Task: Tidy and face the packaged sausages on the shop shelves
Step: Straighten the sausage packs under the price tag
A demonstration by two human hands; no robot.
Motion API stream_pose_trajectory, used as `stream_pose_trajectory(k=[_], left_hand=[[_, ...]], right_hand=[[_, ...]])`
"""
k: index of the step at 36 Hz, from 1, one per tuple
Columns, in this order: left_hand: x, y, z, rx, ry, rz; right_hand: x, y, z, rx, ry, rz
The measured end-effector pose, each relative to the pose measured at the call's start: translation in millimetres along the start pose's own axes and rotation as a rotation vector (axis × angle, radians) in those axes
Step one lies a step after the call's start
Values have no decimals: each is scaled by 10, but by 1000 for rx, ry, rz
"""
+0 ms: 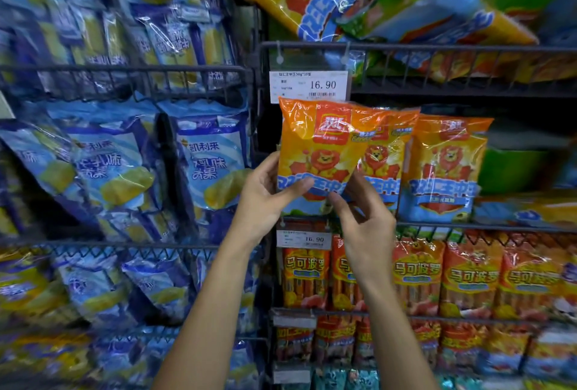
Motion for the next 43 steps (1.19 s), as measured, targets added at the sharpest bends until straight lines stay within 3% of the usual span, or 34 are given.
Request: stream_pose_trajectory(k=[6,14,20,23,28,38,43], left_hand=[[-60,-173,16,289,31,-32],[-141,-234,-26,321,70,-174],[-55,-240,28,515,102,-122],[-133,-207,117,635,188,-126],[-270,-259,147,827,341,-264],[-116,-305,47,613,279,-322],[-50,-314,163,741,197,-323]], right_hand=[[-68,-11,-16,-70,-40,-45],[-60,6,35,-42,-75,-126],[-151,34,-58,-80,-84,-134],[-192,19,-154,-156,-90,-132],[-162,-12,-135,-179,-90,-127],[35,-8,176,-130,-174,-249],[54,157,23,-177,-164,-88]])
Point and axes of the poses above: each hand's wrist, its own x-axis towards the middle knuckle, its own y-axis out of the palm, z = x × y, the point moved 7 cm from there along x, towards the middle knuckle, and after that the axes turned 6 degrees about -y, right-handed, at the moved point
